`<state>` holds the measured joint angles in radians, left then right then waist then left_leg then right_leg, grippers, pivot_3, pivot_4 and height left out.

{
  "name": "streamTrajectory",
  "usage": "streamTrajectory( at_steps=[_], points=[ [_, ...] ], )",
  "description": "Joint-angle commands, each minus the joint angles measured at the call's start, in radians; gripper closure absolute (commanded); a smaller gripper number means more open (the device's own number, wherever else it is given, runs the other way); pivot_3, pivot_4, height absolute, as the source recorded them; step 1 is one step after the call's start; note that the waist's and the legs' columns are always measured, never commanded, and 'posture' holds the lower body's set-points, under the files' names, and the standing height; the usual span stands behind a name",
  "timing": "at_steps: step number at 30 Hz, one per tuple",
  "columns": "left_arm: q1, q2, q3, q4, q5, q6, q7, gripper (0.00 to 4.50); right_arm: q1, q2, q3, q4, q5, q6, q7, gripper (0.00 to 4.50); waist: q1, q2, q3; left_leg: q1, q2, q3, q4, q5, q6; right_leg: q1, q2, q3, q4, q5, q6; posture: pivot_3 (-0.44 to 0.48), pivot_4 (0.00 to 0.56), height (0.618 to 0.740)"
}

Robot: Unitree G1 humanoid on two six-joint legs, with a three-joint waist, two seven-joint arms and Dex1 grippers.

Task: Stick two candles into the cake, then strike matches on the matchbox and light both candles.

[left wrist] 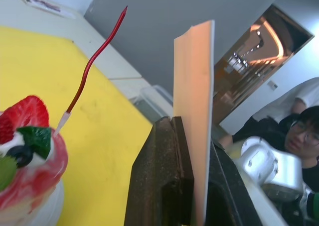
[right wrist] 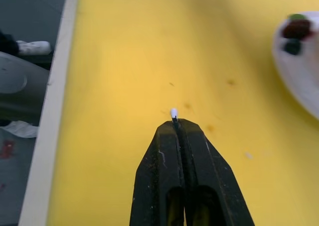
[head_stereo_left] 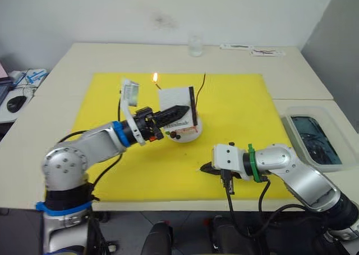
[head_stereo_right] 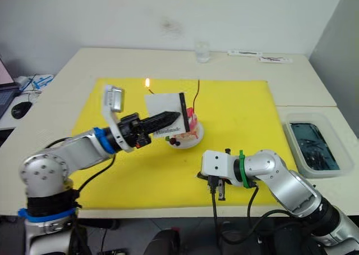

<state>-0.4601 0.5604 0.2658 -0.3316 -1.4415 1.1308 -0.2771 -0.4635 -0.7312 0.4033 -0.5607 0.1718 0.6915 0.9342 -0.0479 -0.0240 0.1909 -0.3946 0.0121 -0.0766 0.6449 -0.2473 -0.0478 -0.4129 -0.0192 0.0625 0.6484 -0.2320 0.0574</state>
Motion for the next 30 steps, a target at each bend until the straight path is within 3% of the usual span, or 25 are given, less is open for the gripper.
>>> streamTrajectory(
  at_steps=[1,17,24,30],
  points=[
    [0.052,0.059,-0.008,-0.053,0.002,0.013,-0.053,4.5,-0.044,0.01,-0.086,-0.047,0.05,0.042,-0.009,4.47,0.001,0.0,0.0,0.0,0.0,0.0,0.0,0.0,0.0,0.0,0.0,0.0,0.0,0.0,0.0,0.0,0.15,0.74],
    [0.128,0.051,-0.086,-0.058,0.112,-0.041,-0.095,4.5,-0.048,-0.001,-0.148,-0.046,0.078,0.059,-0.032,4.47,0.019,0.0,0.0,-0.002,0.0,-0.001,0.0,0.0,0.0,0.0,0.0,-0.001,-0.002,0.0,-0.001,0.0,0.15,0.74],
    [0.13,0.005,-0.108,0.016,0.085,-0.009,-0.096,4.5,-0.06,0.012,-0.234,-0.085,0.158,0.08,-0.045,4.47,0.019,0.0,0.0,-0.002,0.0,-0.001,0.0,0.0,0.0,0.0,0.0,-0.001,-0.002,0.0,0.0,0.0,0.15,0.74],
    [0.102,-0.013,-0.136,0.037,0.094,0.008,-0.108,4.5,-0.071,0.033,-0.222,-0.106,0.174,0.101,-0.089,4.47,0.019,0.0,0.0,-0.002,0.0,-0.001,0.0,0.0,0.0,0.0,0.0,-0.001,-0.002,0.0,0.0,0.0,0.15,0.74]
  ],
)
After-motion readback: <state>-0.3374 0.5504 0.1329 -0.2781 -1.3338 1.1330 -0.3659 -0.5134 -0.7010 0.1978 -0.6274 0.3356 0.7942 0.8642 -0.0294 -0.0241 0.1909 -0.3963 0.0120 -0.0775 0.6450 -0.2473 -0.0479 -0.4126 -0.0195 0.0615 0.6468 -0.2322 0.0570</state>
